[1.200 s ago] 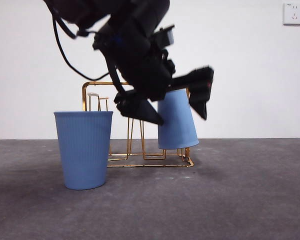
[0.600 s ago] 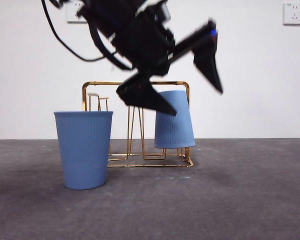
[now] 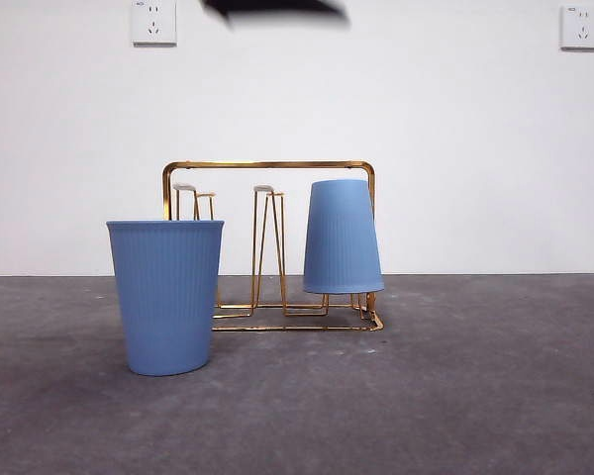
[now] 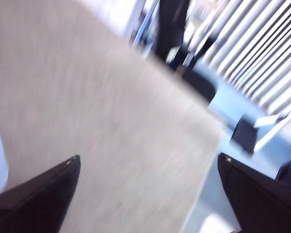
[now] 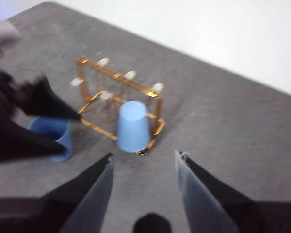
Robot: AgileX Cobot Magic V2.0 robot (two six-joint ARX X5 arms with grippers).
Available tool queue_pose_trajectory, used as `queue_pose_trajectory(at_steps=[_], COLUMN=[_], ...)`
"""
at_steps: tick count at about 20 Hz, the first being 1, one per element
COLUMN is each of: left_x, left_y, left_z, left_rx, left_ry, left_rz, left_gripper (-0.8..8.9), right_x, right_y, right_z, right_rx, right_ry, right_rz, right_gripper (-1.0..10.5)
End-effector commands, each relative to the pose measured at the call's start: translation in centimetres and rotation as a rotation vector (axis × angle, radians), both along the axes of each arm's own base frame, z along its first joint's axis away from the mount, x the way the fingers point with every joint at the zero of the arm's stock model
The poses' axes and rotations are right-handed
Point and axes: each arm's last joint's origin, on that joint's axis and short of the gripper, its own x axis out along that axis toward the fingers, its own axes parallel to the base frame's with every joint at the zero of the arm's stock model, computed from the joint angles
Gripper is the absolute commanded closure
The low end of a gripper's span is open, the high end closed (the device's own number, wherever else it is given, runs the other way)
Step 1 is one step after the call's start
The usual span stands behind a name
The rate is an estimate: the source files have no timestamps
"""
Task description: Pick up cup 1,put cup 1 in the cup rack,pick up cup 2,put cup 2 in the cup rack
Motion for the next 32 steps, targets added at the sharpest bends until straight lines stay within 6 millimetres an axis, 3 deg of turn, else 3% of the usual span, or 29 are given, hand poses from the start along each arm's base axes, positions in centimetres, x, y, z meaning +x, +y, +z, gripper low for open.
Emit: queue_pose_trajectory(at_steps=[1, 5, 10, 15, 21, 23, 32], left_x=[-2.1, -5.5, -9.4, -13.2, -14.0, -13.8, -13.6], left_y=[2.8, 7.1, 11.6, 15.8, 16.6, 16.5, 16.2], left_z=[2.7, 5.6, 6.9, 6.5, 5.7, 5.6, 5.5], left_rx=[-0.051, -0.097, -0.090, -0.032, 0.035, 0.047, 0.063], left_ry=[-0.077, -0.180, -0.264, -0.275, -0.240, -0.248, -0.238], left_rz=[0.018, 0.090, 0.215, 0.336, 0.341, 0.340, 0.337], left_gripper=[3.43, 3.43, 3.43, 3.43, 3.43, 3.43, 3.43], right_x=[1.4, 4.2, 8.1, 14.4, 18.6, 18.9, 19.4], right_y=[1.3, 3.8, 7.1, 12.4, 17.4, 18.8, 22.8], right_z=[-0.5, -1.5, -3.3, -8.5, -15.4, -16.9, -21.0], right_rx=[0.018, 0.032, 0.045, 0.030, -0.032, -0.053, -0.057], right_ry=[0.063, 0.140, 0.227, 0.396, 0.542, 0.562, 0.594], right_rz=[0.023, 0.080, 0.118, 0.134, 0.134, 0.151, 0.152], right_gripper=[7.2, 7.2, 7.2, 7.2, 7.0, 5.7, 5.6])
